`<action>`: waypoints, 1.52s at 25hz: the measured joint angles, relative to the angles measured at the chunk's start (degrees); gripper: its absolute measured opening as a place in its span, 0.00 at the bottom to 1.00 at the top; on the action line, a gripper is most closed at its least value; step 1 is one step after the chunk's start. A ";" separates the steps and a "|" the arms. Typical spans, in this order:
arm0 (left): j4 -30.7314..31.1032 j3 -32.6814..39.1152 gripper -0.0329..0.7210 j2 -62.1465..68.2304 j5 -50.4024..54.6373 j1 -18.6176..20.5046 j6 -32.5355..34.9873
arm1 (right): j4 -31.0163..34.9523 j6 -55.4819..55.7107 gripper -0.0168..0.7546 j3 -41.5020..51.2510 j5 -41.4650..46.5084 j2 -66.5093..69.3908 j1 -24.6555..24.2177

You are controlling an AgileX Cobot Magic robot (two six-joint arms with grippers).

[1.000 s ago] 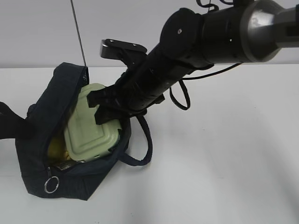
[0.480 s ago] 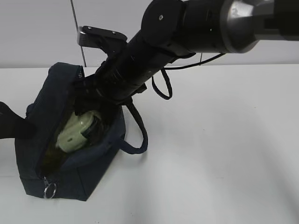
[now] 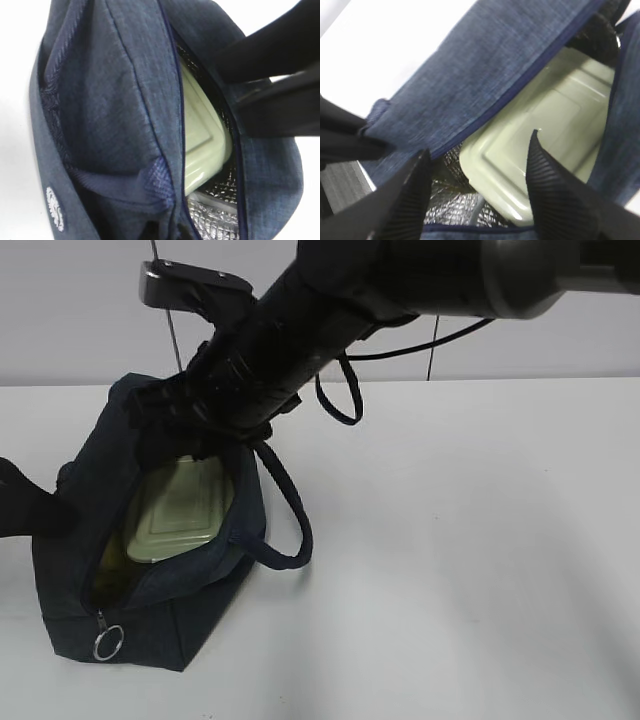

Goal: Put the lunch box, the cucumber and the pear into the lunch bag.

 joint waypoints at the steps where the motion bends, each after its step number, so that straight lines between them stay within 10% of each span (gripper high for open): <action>1: 0.00 0.00 0.04 0.00 0.00 0.00 0.00 | -0.89 -0.22 0.63 -0.11 0.48 -1.00 0.08; 15: 0.05 0.00 0.07 0.00 0.00 0.00 0.00 | -21.85 6.89 0.49 -0.48 11.43 -8.83 0.08; 25: 0.05 0.00 0.49 -0.77 -0.18 0.00 0.02 | -30.87 11.01 0.49 -0.48 12.14 -11.46 0.08; 30: 0.16 0.00 0.55 -4.72 -1.64 0.00 0.02 | -34.73 13.54 0.48 -0.48 11.90 -12.58 0.08; 38: 1.39 0.00 0.55 -12.39 -3.41 0.00 0.02 | -36.09 15.24 0.43 17.27 -10.21 -24.18 2.75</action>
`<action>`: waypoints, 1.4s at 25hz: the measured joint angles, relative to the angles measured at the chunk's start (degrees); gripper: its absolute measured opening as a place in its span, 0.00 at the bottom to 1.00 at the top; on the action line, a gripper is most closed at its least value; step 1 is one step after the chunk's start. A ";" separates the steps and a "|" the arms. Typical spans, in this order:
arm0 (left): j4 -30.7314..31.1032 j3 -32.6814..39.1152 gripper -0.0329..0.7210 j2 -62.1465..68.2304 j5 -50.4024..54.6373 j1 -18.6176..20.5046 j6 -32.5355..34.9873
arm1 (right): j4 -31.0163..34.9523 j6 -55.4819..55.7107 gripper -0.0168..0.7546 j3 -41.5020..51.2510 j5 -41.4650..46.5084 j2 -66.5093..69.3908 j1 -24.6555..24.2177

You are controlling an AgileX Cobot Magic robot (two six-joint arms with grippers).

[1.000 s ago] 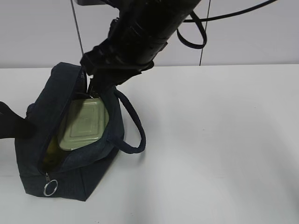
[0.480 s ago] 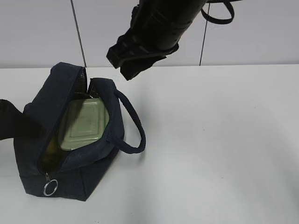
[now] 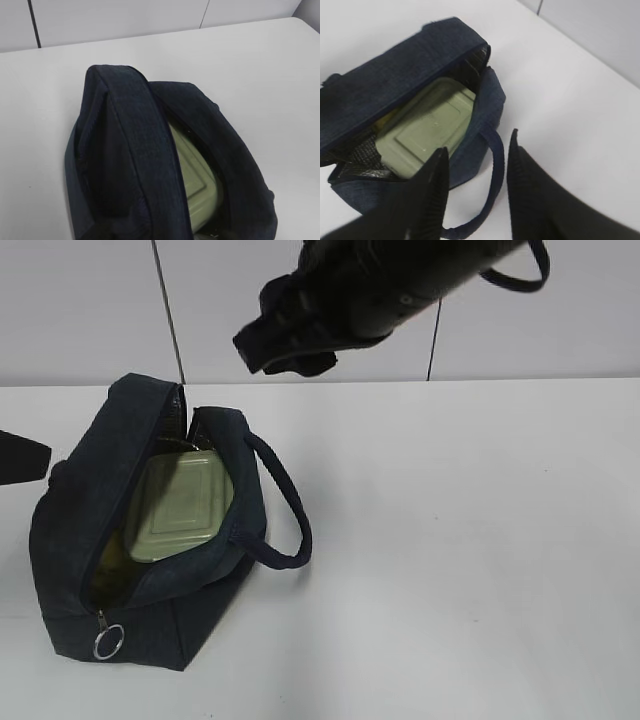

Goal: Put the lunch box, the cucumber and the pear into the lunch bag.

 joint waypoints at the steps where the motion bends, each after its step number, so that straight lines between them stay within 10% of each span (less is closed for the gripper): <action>1: 0.25 0.00 0.55 -0.55 0.00 0.00 0.00 | 0.34 0.00 0.42 3.79 -4.00 -2.05 0.50; 10: 1.19 0.16 0.55 -1.46 0.57 0.00 0.05 | 4.46 0.12 0.39 34.85 -33.00 -12.57 2.17; 26: 2.50 0.19 0.55 -1.80 1.90 0.00 0.05 | 2.85 0.23 0.41 35.90 -38.71 -11.71 2.57; 35: 3.55 11.56 0.55 -14.87 -7.32 0.00 0.10 | -7.30 9.19 0.41 43.83 -57.40 -5.84 9.30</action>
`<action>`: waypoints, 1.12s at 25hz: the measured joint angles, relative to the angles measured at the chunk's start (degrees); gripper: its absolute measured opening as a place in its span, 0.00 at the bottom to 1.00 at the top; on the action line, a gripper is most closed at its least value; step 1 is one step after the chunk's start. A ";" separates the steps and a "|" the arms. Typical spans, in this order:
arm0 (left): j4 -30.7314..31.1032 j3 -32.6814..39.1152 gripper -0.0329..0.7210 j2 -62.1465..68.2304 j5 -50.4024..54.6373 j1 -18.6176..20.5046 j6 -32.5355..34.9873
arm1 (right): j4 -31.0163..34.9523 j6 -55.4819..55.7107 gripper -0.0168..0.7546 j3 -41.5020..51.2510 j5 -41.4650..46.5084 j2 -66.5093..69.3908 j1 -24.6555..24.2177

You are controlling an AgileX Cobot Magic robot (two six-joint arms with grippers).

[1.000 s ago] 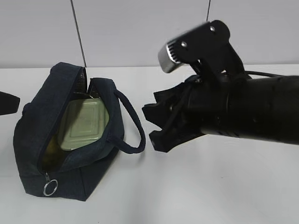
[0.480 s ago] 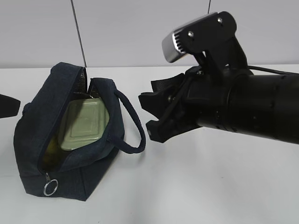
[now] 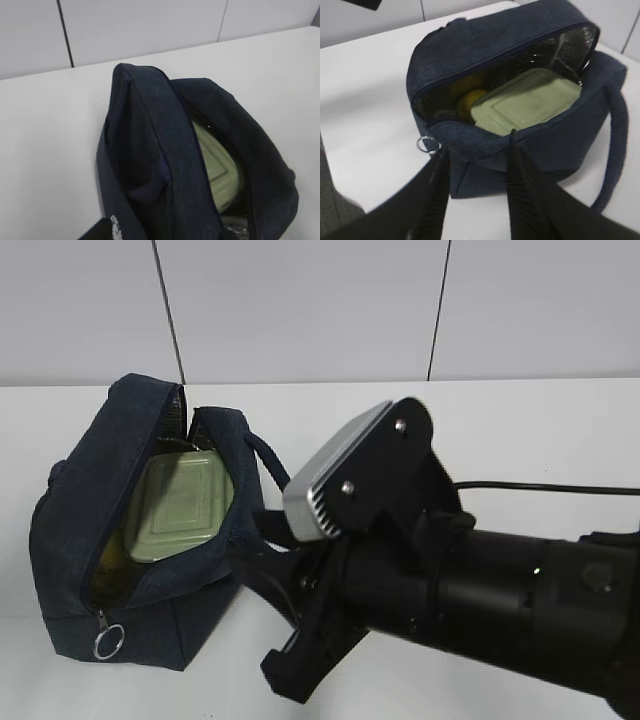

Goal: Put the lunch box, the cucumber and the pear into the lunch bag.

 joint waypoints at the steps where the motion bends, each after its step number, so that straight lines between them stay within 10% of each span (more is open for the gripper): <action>1: 0.00 1.69 0.55 -1.74 -1.16 0.00 0.00 | -0.23 0.28 0.42 0.00 -0.45 0.95 0.15; 28: 1.65 9.24 0.50 -1.86 -0.92 0.00 0.13 | -15.97 15.83 0.61 -6.44 -9.75 21.24 2.46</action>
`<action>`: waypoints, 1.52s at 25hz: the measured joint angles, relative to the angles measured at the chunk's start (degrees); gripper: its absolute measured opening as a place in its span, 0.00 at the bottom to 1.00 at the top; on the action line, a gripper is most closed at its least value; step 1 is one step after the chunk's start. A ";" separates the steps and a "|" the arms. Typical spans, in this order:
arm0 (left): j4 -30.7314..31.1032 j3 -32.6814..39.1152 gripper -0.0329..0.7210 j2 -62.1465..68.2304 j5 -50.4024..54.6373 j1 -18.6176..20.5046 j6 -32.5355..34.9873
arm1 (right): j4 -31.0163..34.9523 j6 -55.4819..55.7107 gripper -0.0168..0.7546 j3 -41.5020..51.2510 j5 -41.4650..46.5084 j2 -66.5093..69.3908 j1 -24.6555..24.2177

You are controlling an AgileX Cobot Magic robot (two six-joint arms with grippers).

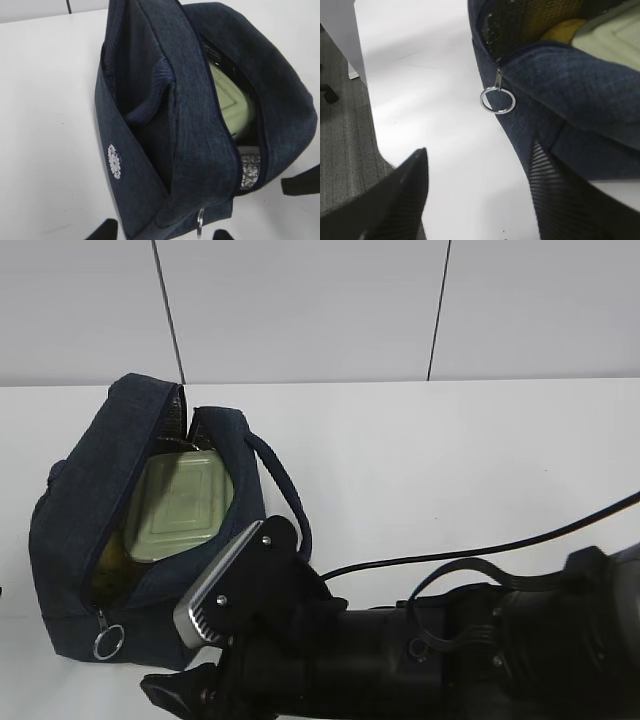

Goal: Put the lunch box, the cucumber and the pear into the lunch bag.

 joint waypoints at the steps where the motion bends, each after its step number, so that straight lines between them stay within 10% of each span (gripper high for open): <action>1: -0.06 0.00 0.50 0.00 0.00 0.00 0.00 | 0.00 0.78 0.65 -0.63 0.00 0.82 0.00; 38: -2.06 0.00 0.50 0.00 -1.46 0.00 0.05 | -3.35 11.82 0.79 -13.29 -0.07 14.18 4.29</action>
